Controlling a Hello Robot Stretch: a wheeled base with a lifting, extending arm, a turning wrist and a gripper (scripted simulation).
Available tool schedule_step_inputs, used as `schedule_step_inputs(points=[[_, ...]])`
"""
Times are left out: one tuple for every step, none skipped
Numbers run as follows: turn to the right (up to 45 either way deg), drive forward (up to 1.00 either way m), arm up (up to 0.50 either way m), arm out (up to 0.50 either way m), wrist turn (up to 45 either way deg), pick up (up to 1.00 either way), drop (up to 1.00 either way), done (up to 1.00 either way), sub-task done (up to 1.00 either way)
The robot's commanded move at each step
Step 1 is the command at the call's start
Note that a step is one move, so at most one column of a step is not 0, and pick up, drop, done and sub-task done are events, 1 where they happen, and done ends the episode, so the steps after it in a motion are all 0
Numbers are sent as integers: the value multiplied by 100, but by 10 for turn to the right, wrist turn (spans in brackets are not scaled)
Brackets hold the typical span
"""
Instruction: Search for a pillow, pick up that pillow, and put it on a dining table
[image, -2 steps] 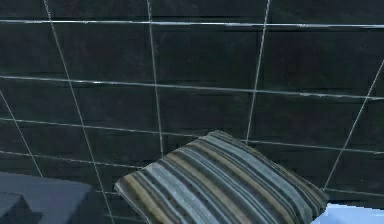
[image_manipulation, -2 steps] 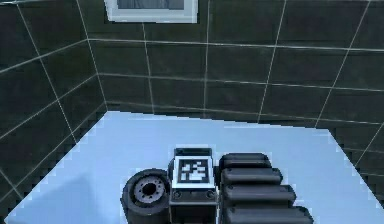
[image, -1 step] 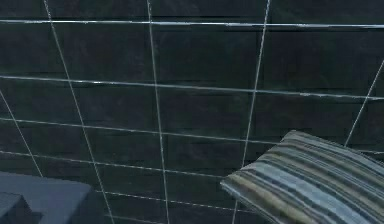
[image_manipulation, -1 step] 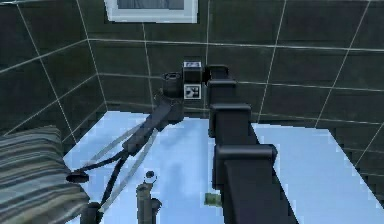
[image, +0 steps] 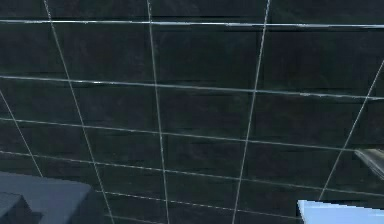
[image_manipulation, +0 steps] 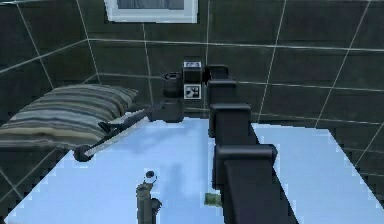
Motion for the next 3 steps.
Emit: schedule_step_inputs(points=[[0, 0, 0, 0, 450, 0, 0, 0, 0], [0, 0, 0, 0, 390, 0, 0, 0, 0], [0, 0, -4, 0, 0, 0, 0, 0, 0]])
